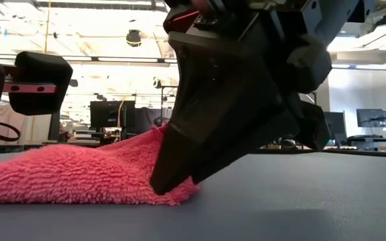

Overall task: Roll towel
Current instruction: Roll the pink towel

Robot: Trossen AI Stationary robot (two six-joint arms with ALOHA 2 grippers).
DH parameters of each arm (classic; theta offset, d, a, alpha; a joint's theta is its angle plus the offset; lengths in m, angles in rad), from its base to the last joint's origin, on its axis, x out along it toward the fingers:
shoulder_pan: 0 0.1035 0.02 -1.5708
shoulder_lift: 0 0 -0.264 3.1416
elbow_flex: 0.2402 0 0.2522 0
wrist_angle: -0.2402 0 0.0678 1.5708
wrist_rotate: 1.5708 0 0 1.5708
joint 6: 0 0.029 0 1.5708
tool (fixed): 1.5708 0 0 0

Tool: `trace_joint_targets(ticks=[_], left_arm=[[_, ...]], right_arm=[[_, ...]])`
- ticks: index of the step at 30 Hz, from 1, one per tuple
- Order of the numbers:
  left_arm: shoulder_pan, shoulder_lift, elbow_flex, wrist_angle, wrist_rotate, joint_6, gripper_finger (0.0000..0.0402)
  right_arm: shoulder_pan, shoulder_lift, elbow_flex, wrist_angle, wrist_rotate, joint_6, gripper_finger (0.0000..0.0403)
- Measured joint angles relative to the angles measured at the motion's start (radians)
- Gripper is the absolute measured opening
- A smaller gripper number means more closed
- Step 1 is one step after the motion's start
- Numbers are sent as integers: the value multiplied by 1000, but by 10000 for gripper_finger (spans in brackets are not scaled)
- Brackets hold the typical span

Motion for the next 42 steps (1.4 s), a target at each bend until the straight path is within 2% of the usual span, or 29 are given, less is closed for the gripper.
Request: trace_joint_targets(ticks=[7,20,26,34,39,42], left_arm=[[17,0,0,-12,5,-9,0],[31,0,0,-14,16,-11,0],[42,0,0,3,18,-3,0],[68,0,0,6,34,0,0],[77,0,0,6,37,3,0],[78,0,0,8,37,3,0]], right_arm=[[-12,-2,1,-24,-35,86,73],[-25,-54,0,-95,-64,62,174],[-22,-92,0,-131,-64,29,200],[3,-128,0,-110,-43,-219,199],[44,-107,0,79,-27,-555,196],[51,-68,0,187,-36,-698,196]])
